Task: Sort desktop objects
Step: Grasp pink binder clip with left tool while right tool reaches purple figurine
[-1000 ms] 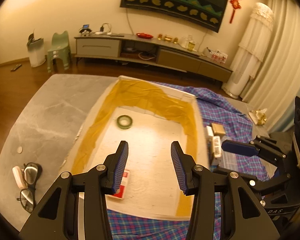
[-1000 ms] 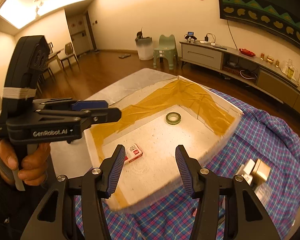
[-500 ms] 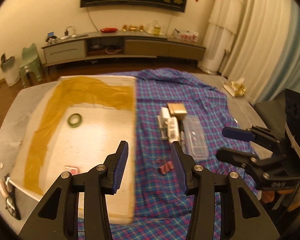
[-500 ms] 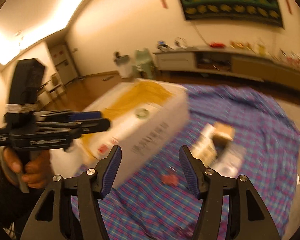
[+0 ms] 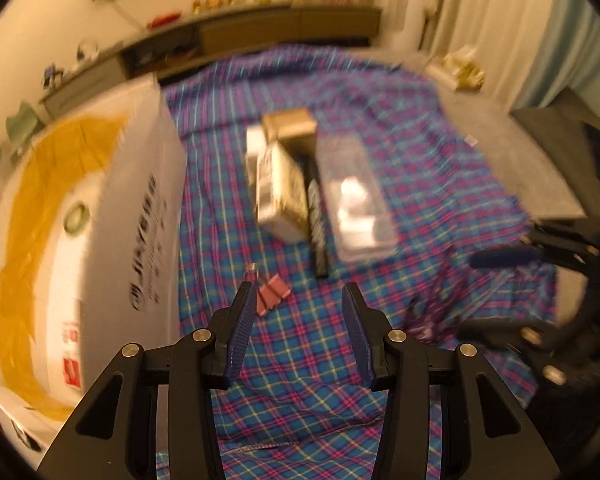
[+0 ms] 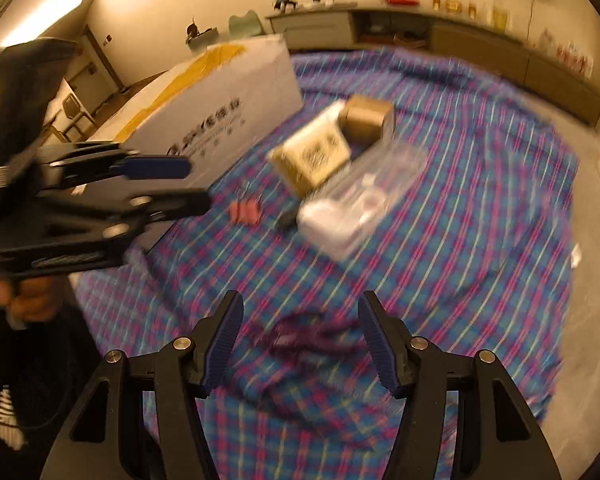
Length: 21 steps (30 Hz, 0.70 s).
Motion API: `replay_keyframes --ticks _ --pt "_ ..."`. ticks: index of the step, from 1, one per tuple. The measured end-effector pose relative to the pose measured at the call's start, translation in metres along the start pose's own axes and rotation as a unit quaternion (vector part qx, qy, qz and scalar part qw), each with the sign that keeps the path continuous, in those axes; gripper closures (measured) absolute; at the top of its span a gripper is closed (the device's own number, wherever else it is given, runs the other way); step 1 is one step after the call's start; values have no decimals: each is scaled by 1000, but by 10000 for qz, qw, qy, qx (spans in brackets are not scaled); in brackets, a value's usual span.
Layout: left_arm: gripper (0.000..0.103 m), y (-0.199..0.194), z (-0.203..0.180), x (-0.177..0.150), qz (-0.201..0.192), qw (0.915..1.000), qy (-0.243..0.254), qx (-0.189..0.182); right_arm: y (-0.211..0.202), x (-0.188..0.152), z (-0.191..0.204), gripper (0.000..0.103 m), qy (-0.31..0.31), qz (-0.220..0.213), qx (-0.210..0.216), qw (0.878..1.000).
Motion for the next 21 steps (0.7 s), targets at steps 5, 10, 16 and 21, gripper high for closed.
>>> replay_keyframes --ticks 5,10,16,21 --pt "56 29 12 -8 328 9988 -248 275 16 -27 -22 42 1312 464 941 9858" --pt "56 45 15 -12 391 9981 -362 311 31 -34 -34 41 1512 494 629 9853" --pt "54 64 20 -20 432 9969 -617 221 42 -20 -14 38 555 82 -117 9984" --pt "54 63 28 -18 174 9965 -801 170 52 -15 3 54 -215 -91 -448 9987"
Point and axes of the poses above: each gripper's, at about its wrist camera, not at the fingertips, and y roughly the way its jaws point, z to its left, x to its top, the point moved 3 cm from there along y, roughly the way its jaws point, and after that the axes turned 9 degrees about -z, right-handed, at the moved point
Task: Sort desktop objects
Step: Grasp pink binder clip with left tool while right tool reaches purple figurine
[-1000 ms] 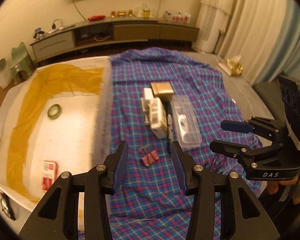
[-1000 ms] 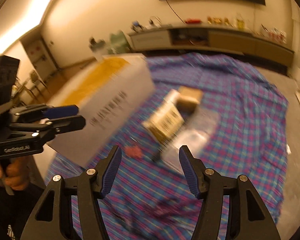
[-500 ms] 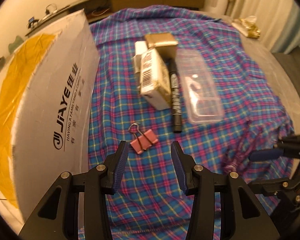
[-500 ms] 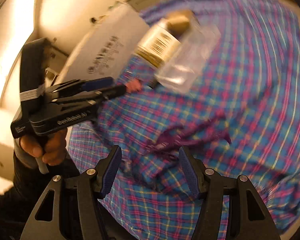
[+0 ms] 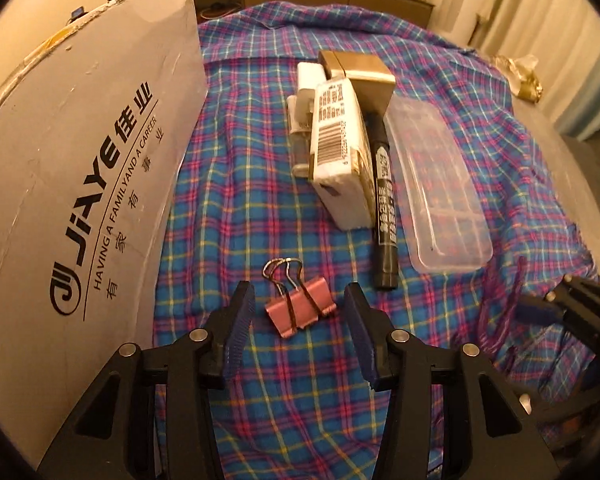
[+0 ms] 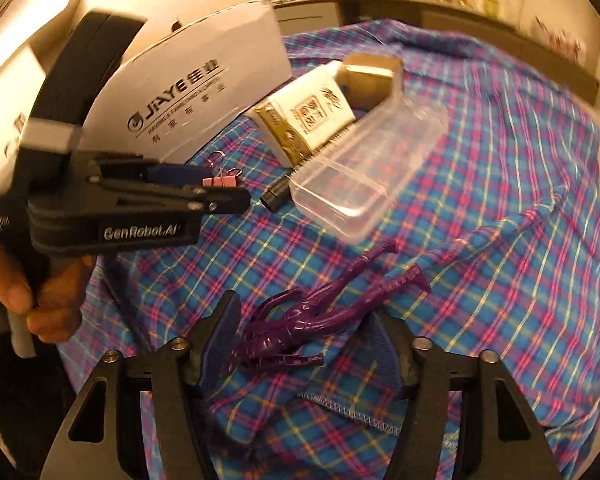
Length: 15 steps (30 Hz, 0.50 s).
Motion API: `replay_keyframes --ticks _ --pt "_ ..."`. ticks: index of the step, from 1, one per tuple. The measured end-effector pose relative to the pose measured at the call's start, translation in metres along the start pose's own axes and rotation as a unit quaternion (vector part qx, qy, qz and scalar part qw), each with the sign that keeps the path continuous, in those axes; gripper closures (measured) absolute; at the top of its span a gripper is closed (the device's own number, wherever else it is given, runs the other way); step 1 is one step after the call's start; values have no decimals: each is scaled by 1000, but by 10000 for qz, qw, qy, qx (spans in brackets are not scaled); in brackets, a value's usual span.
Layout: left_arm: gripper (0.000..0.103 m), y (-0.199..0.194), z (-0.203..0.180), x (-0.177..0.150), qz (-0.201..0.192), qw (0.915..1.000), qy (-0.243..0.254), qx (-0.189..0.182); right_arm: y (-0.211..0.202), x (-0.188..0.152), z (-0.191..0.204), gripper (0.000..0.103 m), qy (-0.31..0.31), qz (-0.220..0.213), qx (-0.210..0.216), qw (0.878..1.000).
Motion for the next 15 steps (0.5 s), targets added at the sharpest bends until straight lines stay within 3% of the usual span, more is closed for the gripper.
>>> replay_keyframes --ticks 2,5,10,15 --pt "56 -1 1 -1 -74 10000 35 5 1 2 0 70 -61 -28 -11 10000" --pt "64 -3 -2 -3 -142 9996 219 88 -1 4 -7 75 103 -50 72 9999" --pt "64 -4 0 -1 -176 9995 254 26 -10 2 -17 78 420 -112 271 9987" --pt "65 -10 1 0 -257 9993 280 8 -21 1 -31 77 532 -117 173 9984"
Point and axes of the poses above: each gripper's, at about its wrist camera, not at the fingertips, and y roughly the way its jaws point, z to its left, x to its top, the point moved 3 cm from there along y, roughly the way its jaws point, and after that the axes turned 9 degrees about -z, right-handed, at the moved point
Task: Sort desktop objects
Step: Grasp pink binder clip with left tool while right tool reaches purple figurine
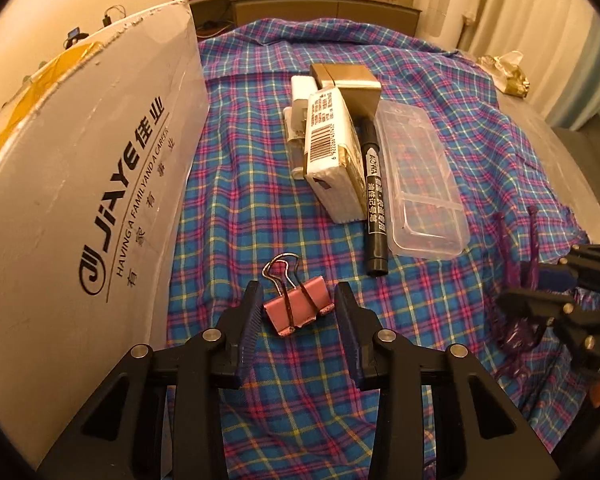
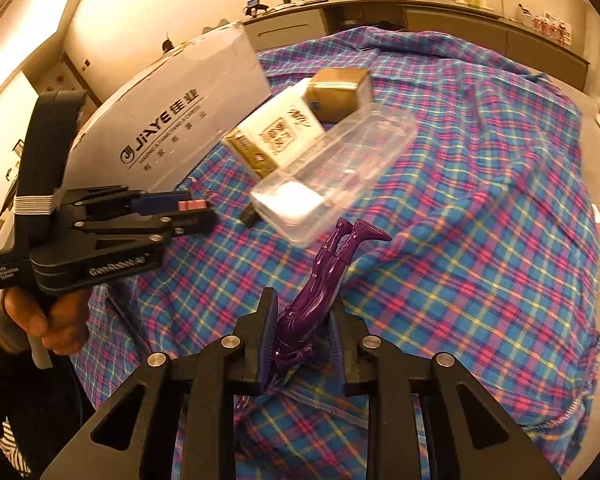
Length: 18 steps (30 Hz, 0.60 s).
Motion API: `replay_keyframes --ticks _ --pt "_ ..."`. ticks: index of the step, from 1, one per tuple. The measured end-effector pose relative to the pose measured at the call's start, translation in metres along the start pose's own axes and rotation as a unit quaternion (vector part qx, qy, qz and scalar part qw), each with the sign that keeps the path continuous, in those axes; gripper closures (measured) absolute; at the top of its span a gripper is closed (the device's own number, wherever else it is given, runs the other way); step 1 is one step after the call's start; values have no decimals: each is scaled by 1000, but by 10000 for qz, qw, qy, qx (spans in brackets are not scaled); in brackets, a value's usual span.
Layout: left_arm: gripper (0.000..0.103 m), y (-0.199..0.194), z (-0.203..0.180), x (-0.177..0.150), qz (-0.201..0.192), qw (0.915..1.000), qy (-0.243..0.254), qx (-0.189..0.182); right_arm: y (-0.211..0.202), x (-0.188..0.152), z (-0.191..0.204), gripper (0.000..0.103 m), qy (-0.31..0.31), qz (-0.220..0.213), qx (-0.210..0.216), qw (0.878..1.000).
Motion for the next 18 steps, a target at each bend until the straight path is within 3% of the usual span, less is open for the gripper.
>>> replay_keyframes --ticks 9,12,16,18 --pt "65 -14 -3 5 -175 9997 -71 -136 -30 17 -16 84 -119 -416 -166 9989" --pt "65 -21 -4 10 -280 9993 -106 -213 -42 24 -25 93 -107 -569 -292 9979" --pt "65 -27 -5 13 -343 9990 -141 -256 -44 26 -35 96 17 -545 -246 9982" --pt "65 -29 -6 14 -359 9989 -133 -259 -37 22 -30 93 10 -338 1 9994"
Point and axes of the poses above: each gripper's, at about its wrist camera, not at the fingertips, and y roughly the way its jaws point, z to its left, x to its top, the point moved 3 cm from there along y, roughly the way its jaws point, and after that the axes turned 9 degrees about -z, right-handed, at the moved point
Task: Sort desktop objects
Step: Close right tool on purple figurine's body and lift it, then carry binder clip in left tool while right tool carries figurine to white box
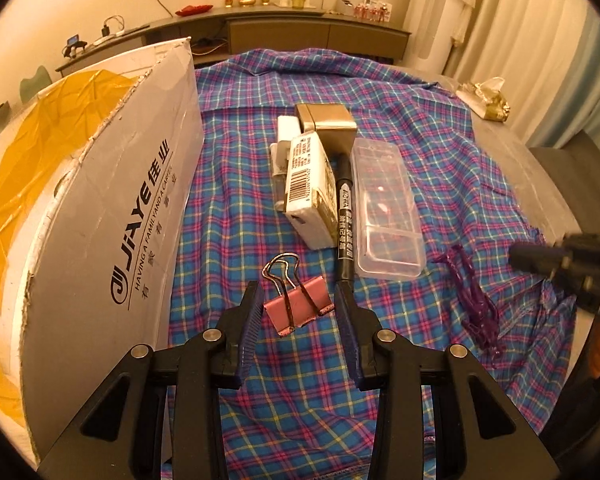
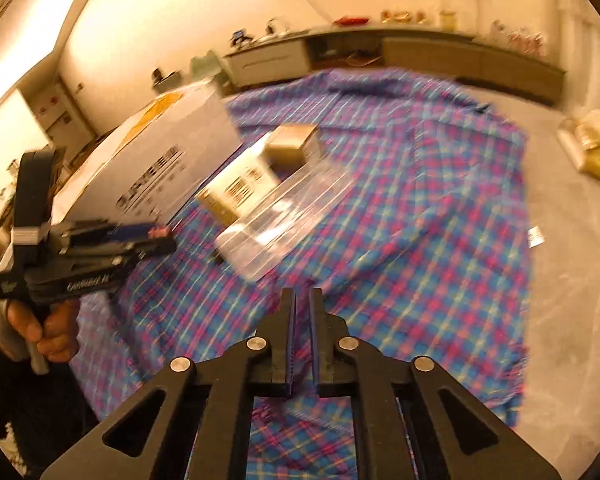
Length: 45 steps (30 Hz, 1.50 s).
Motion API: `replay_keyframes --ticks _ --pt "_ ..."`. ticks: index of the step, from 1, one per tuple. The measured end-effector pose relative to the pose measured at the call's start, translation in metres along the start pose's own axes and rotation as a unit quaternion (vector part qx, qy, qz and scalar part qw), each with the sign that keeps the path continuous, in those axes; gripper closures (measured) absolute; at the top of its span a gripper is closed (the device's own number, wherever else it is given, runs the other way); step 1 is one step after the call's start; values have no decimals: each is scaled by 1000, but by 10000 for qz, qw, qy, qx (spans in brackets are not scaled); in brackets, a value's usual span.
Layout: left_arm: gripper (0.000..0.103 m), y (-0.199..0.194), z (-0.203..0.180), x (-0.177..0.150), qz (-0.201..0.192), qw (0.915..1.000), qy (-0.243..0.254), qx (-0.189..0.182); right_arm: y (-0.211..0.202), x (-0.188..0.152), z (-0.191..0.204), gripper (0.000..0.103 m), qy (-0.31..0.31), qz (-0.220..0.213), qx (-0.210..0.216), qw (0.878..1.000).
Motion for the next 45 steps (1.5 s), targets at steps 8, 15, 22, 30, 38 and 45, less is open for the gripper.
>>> replay_keyframes --ticks 8,15,22,30,38,45 --pt "65 -3 0 -3 2 10000 27 3 30 -35 27 69 -822 597 -133 9947" --pt "65 -4 -3 -4 1 10000 87 0 36 -38 36 62 -1085 583 -219 9921" --pt "65 -6 -7 -3 -53 9999 143 9 42 -45 47 72 -1320 591 -295 9890" --pt "65 -12 0 2 -150 9999 40 -18 30 -34 35 72 -888 280 -350 9950" --pt "65 -29 7 13 -423 9988 -157 -193 11 -16 44 72 -799 -6 -305 9963" --pt "65 -49 17 21 -674 9970 -276 -267 0 0 59 72 -836 -236 -333 9957"
Point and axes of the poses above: each gripper's, at about its wrist camera, not at the fingertips, and y roughly the way its jaws point, z to its left, x to its top, the point moved 3 cm from there along y, roughly the way its jaws point, and after that the axes turned 9 degrees about -z, right-handed, at the moved point
